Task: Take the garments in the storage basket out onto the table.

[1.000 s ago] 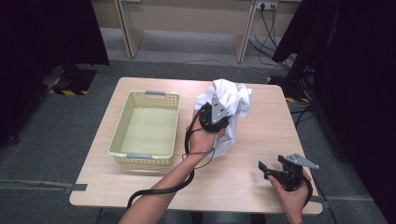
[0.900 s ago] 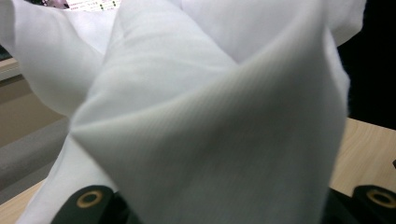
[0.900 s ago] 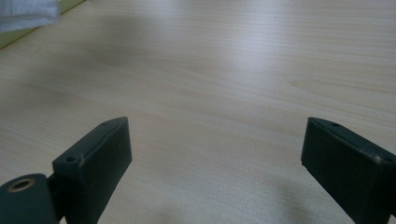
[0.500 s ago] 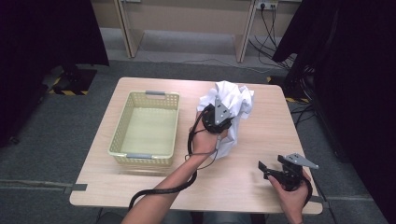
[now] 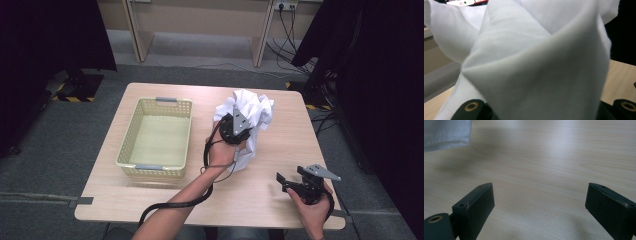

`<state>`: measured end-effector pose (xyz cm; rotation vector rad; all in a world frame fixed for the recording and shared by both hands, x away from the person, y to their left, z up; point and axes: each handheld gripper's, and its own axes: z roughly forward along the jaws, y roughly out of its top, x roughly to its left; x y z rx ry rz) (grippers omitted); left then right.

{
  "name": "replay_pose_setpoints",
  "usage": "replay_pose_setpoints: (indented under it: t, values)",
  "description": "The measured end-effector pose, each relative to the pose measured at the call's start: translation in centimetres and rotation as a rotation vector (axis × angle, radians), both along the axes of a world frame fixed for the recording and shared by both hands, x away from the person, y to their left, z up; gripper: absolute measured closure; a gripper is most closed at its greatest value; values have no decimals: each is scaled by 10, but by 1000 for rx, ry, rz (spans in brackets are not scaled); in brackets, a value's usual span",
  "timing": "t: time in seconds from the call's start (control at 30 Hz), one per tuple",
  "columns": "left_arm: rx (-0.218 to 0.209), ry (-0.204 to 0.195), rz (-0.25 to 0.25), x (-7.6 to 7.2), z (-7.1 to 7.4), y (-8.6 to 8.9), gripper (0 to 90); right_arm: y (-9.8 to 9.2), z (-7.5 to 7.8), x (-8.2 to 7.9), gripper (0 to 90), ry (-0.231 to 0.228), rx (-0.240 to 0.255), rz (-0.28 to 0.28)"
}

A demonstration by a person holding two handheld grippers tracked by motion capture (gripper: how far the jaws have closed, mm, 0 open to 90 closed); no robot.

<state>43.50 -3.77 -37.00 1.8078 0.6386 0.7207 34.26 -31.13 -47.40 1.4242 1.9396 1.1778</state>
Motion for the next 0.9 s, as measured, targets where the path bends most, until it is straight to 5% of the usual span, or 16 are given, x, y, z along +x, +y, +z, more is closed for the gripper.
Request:
replay_pose_setpoints:
  t: [0.9]
  values:
    - [13, 36, 2, 6, -18, -15, 728, 0, 0, 0, 91, 0, 1, 2]
